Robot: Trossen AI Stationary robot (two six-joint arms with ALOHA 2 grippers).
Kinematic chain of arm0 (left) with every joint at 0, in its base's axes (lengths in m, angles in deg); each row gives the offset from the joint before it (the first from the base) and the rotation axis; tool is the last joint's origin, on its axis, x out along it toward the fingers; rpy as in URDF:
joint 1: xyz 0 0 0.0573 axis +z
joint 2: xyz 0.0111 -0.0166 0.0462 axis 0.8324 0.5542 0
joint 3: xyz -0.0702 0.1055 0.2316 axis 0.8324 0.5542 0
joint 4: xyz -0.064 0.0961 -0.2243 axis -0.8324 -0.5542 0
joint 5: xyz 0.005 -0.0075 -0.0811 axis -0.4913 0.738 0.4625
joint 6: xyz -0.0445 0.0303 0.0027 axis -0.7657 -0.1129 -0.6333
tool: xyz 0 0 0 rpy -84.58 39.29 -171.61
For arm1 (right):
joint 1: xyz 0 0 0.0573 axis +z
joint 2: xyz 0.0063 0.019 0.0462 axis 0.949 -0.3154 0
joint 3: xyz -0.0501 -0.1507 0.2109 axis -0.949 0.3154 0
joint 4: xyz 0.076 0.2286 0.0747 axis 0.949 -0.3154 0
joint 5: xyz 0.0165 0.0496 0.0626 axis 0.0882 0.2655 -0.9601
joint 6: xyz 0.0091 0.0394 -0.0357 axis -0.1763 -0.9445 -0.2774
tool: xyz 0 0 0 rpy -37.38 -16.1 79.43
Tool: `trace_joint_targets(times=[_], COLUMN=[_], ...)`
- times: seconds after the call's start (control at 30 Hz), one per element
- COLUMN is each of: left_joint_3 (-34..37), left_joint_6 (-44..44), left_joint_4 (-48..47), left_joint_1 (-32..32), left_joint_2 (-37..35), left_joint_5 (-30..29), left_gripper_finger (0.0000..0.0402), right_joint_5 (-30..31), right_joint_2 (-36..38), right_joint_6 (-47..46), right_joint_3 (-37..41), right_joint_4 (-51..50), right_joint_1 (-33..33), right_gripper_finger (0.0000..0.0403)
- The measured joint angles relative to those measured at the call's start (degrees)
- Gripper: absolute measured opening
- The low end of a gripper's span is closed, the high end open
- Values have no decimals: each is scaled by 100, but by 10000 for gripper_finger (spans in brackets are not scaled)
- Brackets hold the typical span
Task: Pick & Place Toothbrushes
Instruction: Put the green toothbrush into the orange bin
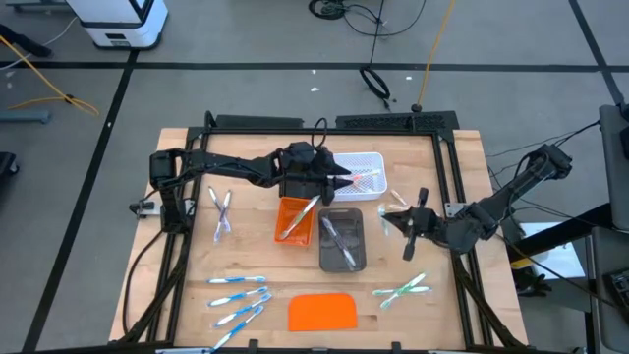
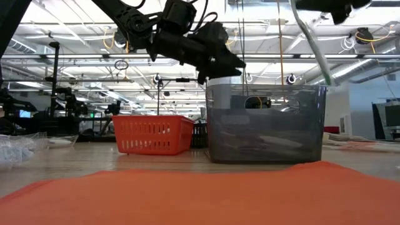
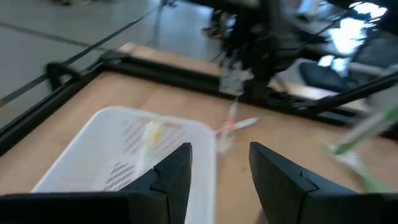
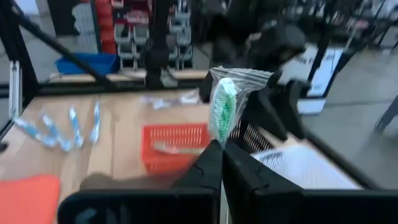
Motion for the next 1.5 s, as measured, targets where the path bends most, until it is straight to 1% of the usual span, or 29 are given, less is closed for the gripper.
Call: trace_joint_targets(times=[0.13, 0.23, 0.33, 0.43, 0.63, 0.73, 0.8, 0.87, 0.97, 1.1, 1.23, 1.33, 1.4, 1.5], left_joint_3=[0, 0, 0, 0, 0, 0, 0, 0, 0, 0, 0, 0, 0, 0], left_joint_6=[2, 0, 47, 222, 316, 328, 358, 415, 427, 456, 544, 522, 475, 457], left_joint_4=[326, 592, 850, 1046, 1481, 1624, 1631, 1621, 1625, 1612, 1608, 1608, 1598, 1594], left_joint_1=[0, -3, -46, -121, -269, -341, -387, -419, -464, -498, -514, -509, -509, -509], left_joint_2=[0, 0, 0, 0, 0, 0, 0, 0, 0, 0, 0, 0, 0, 0], left_joint_5=[573, 975, 1159, 1178, 1138, 1121, 1122, 1088, 902, 771, 671, 658, 657, 657], left_gripper_finger=[163, 163, 163, 163, 163, 163, 164, 163, 163, 163, 163, 163, 155, 124], right_joint_5=[106, 100, 92, 28, -610, -727, -885, -1170, -1529, -1621, -2130, -2183, -2180, -2181], right_joint_2=[-6, -13, -20, -20, -146, -278, -345, -433, -603, -823, -988, -1064, -1067, -1061], right_joint_6=[805, 1175, 1430, 1570, 1807, 1945, 1939, 1858, 1868, 1833, 1802, 1801, 1798, 1779], right_joint_3=[0, 0, 0, 0, 0, 0, 0, 0, 0, -1, 0, 0, 0, 0], right_joint_4=[722, 1109, 1326, 1521, 1945, 2090, 2147, 2276, 2489, 2691, 2962, 3035, 3007, 2994], right_joint_1=[-201, -409, -633, -846, -1366, -1636, -1797, -1959, -2162, -2391, -2552, -2625, -2656, -2664], right_gripper_finger=[0, 0, 0, 0, 0, 0, 0, 0, 0, 0, 0, 0, 0, 0])
